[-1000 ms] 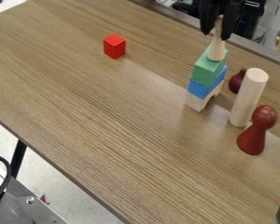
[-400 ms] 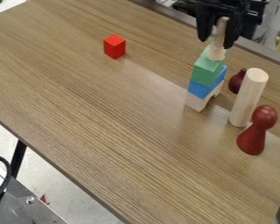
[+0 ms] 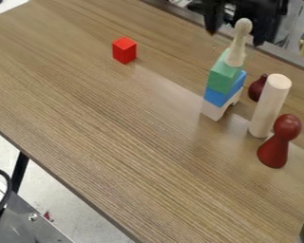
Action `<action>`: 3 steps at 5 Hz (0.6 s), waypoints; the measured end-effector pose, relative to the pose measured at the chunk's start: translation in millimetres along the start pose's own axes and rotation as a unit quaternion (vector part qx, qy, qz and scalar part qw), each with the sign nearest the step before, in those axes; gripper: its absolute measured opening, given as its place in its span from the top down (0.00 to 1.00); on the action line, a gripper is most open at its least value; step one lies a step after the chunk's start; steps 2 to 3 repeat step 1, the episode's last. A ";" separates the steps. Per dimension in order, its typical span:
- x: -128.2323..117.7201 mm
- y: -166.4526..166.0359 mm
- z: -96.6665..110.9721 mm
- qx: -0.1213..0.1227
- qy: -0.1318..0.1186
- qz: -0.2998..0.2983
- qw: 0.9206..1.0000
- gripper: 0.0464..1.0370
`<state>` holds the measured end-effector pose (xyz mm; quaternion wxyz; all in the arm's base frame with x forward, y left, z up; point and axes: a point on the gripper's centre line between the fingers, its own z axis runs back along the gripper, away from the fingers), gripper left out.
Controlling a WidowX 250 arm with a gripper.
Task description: Move the object on top of the green block
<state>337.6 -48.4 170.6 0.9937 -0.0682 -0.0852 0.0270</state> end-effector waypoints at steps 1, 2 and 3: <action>-7.4 18.4 43.2 -0.028 -0.033 0.020 0.999 0.04; -7.4 18.4 43.2 -0.028 -0.033 0.020 0.999 0.04; -7.4 18.4 43.2 -0.028 -0.033 0.020 0.999 0.04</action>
